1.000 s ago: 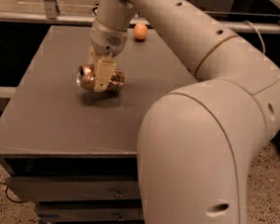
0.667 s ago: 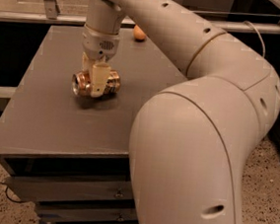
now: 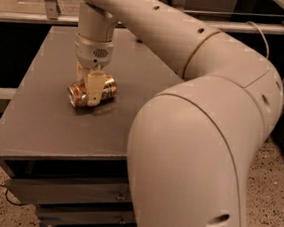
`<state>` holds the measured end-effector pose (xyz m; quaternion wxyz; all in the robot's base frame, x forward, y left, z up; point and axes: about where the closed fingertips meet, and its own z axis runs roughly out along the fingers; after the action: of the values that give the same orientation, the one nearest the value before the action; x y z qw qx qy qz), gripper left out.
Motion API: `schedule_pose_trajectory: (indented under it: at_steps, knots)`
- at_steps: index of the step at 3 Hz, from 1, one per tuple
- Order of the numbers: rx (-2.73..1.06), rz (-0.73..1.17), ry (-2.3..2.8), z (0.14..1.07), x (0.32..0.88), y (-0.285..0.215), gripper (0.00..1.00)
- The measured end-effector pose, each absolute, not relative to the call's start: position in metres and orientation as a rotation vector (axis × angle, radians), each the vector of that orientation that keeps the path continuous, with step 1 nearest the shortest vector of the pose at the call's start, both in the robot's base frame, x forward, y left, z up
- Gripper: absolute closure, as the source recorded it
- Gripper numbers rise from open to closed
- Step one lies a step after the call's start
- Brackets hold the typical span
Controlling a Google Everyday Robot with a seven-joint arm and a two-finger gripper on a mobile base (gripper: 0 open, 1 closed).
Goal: Knock orange can over
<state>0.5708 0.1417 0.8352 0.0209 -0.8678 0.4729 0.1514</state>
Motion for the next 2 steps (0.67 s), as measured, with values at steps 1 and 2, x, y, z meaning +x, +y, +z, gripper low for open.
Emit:
schedule_pose_trajectory:
  at_steps: [1, 2]
  knots:
    - [-2.705, 0.476, 1.463, 0.8323, 0.5645, 0.1425, 0.13]
    - [-2.715, 0.483, 1.461, 0.8308, 0.5605, 0.1423, 0.0]
